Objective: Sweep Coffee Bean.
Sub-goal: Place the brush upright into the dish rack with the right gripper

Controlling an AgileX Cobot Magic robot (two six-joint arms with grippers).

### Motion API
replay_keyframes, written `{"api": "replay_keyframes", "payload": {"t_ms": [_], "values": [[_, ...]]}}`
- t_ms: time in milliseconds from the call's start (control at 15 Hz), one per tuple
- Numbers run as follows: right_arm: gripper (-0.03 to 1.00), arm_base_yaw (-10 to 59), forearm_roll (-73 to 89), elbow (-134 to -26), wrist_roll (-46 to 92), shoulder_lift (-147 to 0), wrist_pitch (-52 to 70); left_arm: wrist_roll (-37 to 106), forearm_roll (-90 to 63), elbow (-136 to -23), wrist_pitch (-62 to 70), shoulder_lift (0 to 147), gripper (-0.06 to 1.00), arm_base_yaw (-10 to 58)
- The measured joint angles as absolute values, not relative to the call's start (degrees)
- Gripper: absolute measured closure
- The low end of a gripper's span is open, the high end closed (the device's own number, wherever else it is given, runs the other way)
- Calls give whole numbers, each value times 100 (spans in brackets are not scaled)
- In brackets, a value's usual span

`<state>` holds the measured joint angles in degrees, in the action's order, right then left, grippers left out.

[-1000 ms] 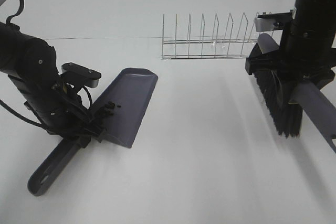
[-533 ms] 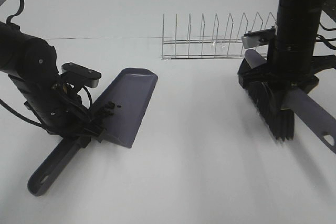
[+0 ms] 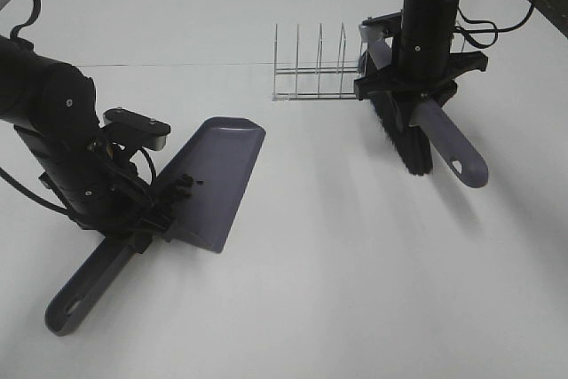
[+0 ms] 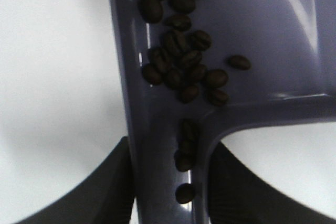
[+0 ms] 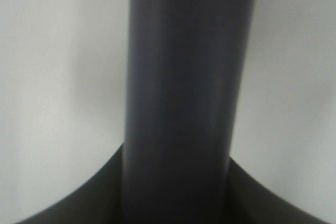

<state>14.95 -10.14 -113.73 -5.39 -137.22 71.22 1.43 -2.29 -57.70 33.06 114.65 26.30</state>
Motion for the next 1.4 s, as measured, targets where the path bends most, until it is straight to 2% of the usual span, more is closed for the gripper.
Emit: {"api": "replay_keyframes", "payload": {"t_ms": [200,467,1267,1333,1400], "values": [[70,1387,-825,-12084,-521,-14095,7151,143,-246,-5775,3507,11465,62,2630],[70,951,252,-12897,-378,-14444,7093,126,-298,-5775,3575,11465,62,2630],[70,928,344,-13316,-264,-14731,6967,40,-327,-5775,3713,11465,62,2630],[66,928,361,-13316,-264,-14731,6967,40,-327,-5775,3713,11465,62,2630],[55,928,430,-13316,-264,-14725,6973,40,-327,-5775,3713,11465,62,2630]]}}
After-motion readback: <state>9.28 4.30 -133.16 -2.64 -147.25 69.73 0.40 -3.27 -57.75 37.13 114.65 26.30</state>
